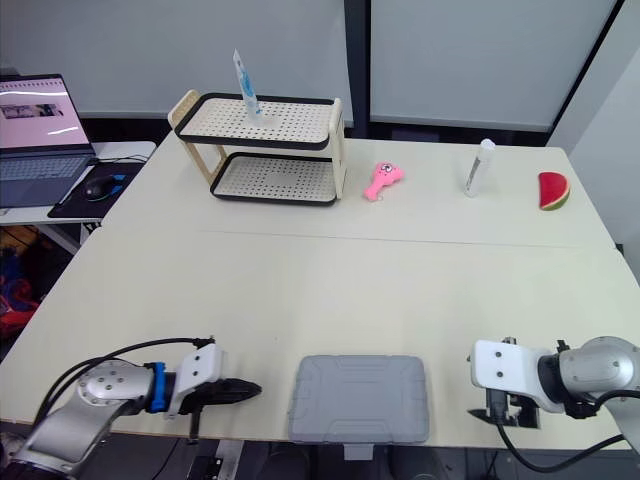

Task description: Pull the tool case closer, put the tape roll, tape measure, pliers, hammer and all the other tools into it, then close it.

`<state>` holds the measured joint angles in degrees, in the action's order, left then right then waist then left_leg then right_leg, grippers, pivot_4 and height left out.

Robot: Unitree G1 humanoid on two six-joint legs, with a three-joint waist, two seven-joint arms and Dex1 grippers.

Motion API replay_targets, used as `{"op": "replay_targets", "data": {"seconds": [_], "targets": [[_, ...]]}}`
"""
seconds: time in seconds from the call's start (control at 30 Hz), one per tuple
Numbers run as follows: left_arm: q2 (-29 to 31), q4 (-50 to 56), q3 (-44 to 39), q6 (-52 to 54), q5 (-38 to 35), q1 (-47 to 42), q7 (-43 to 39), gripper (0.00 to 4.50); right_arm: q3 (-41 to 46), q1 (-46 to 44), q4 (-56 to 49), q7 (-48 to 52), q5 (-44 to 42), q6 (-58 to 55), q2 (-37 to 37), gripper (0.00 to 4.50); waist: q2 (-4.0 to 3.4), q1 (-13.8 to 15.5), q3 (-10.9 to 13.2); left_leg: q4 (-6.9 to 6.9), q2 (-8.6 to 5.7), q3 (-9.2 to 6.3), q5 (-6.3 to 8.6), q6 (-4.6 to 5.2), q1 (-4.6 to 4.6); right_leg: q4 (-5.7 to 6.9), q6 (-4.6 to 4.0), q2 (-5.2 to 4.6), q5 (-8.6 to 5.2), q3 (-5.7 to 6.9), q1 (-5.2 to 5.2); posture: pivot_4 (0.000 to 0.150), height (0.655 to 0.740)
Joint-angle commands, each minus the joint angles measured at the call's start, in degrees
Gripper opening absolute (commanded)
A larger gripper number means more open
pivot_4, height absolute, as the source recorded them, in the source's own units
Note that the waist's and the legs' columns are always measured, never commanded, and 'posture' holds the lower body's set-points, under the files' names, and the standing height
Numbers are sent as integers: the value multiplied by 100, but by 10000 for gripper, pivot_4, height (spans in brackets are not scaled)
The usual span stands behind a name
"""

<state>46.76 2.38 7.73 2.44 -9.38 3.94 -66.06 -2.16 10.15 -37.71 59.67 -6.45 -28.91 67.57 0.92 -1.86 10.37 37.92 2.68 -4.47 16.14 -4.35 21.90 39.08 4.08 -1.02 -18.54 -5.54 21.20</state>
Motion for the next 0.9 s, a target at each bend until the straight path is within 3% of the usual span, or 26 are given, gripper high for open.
{"op": "replay_targets", "data": {"seconds": [0.03,0.27,0.47,0.9], "targets": [[-146,124,211,-9,293,-91,230,0,-706,-345,91,-104,470,122,-217,25795,1,-2,0,0,0,0,0,0,0,-1,0,0,0,0,1,1500,7350],[-509,446,613,327,491,-292,408,0,-1725,-929,313,-55,923,108,-788,11552,-1,4,1,-1,-2,0,0,-1,0,-4,1,-2,0,0,-1,1500,7350],[-745,719,840,684,499,-491,476,0,-1935,-1156,302,-4,995,-32,-1030,150,0,4,1,-1,-3,-2,0,0,0,-3,1,-2,0,1,-1,1500,7350],[-669,670,783,719,508,-547,411,0,-1874,-1212,231,118,905,-215,-1059,150,0,7,1,1,-3,-3,0,0,0,-2,1,-2,0,1,-2,1500,7350]]}}
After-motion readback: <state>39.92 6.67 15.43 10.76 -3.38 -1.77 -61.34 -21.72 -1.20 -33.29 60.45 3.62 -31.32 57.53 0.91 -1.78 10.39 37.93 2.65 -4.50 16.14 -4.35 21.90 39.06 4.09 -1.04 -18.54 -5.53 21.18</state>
